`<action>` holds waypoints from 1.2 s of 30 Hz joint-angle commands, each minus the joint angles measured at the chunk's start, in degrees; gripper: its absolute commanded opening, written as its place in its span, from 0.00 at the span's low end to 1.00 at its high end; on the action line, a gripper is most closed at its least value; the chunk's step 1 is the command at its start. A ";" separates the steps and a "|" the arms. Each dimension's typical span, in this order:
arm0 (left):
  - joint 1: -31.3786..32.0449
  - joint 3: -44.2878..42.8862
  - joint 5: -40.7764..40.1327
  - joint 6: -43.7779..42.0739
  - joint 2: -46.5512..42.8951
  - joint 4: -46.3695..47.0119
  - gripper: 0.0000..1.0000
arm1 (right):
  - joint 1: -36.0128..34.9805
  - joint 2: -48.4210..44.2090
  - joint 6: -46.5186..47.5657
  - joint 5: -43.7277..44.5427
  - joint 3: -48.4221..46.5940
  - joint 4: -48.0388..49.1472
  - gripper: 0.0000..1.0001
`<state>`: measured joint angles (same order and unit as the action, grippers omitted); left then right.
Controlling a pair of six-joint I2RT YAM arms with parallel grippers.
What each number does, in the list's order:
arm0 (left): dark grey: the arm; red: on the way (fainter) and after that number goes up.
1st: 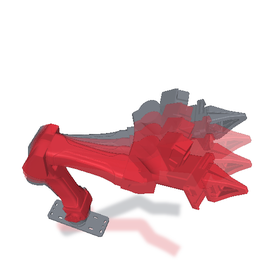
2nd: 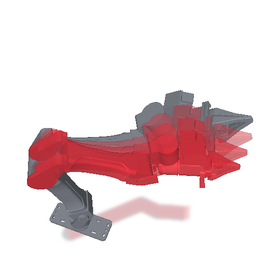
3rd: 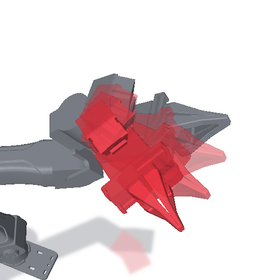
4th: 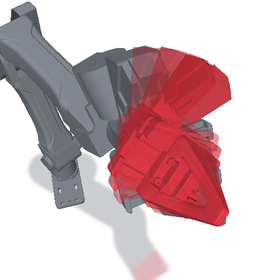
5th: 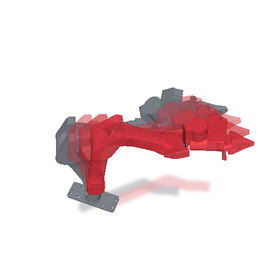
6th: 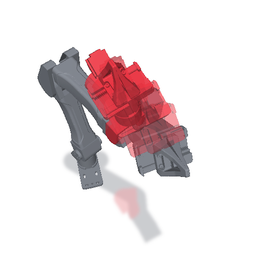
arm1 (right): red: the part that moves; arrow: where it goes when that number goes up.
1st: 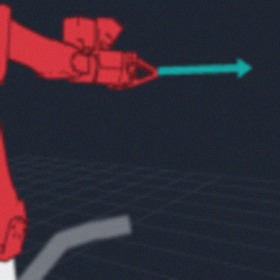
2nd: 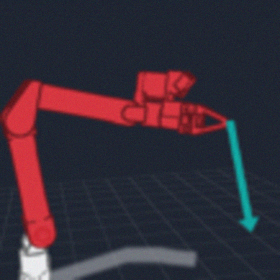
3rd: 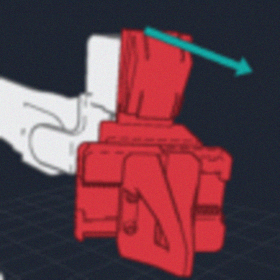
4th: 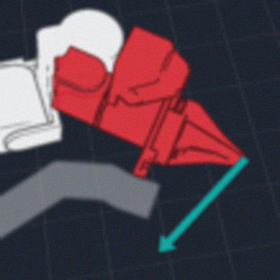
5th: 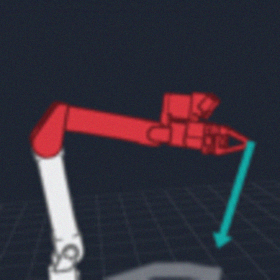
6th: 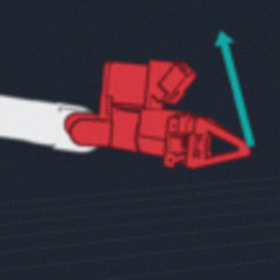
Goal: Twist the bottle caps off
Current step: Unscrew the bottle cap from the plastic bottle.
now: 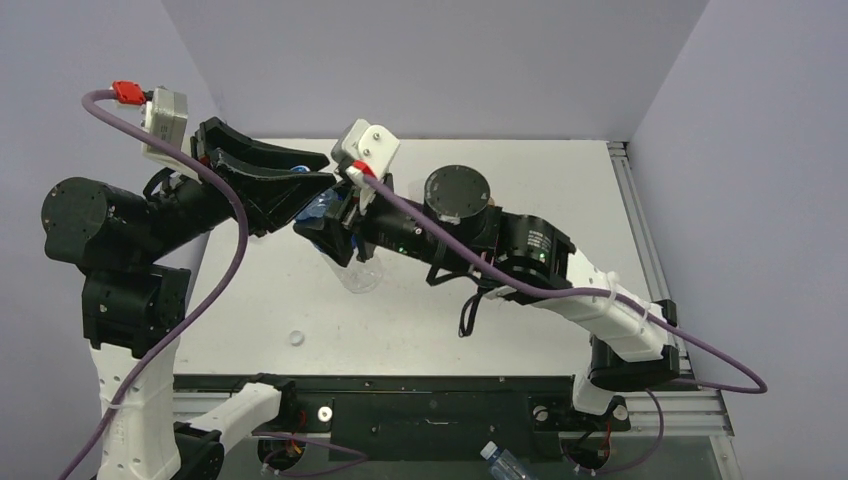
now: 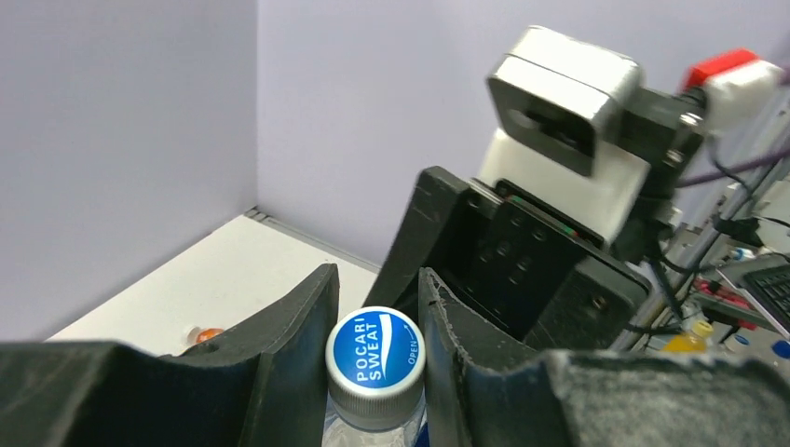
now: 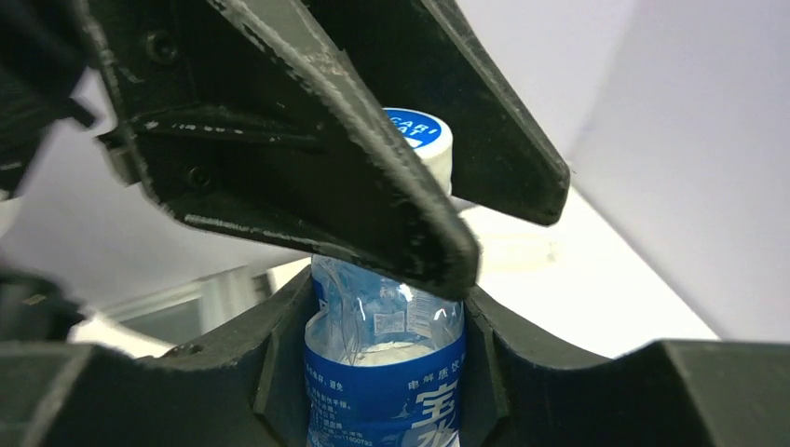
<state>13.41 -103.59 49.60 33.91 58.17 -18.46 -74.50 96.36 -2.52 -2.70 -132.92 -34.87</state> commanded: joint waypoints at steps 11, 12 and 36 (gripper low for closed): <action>-0.13 -2.53 -28.88 -13.51 -2.14 -12.55 0.00 | -17.65 12.65 45.08 72.32 -2.12 26.84 0.00; -0.09 -2.22 -30.91 -13.65 -2.32 -12.64 0.00 | -17.90 14.00 46.79 72.89 -2.32 30.45 0.00; -0.20 5.64 -3.83 15.94 -6.41 16.33 0.97 | 11.81 -12.43 -19.91 -47.40 21.89 26.67 0.00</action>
<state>13.39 -97.82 35.51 37.32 50.41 -14.13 -62.83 82.19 -8.45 -17.89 -111.20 -16.67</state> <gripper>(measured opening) 0.967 0.418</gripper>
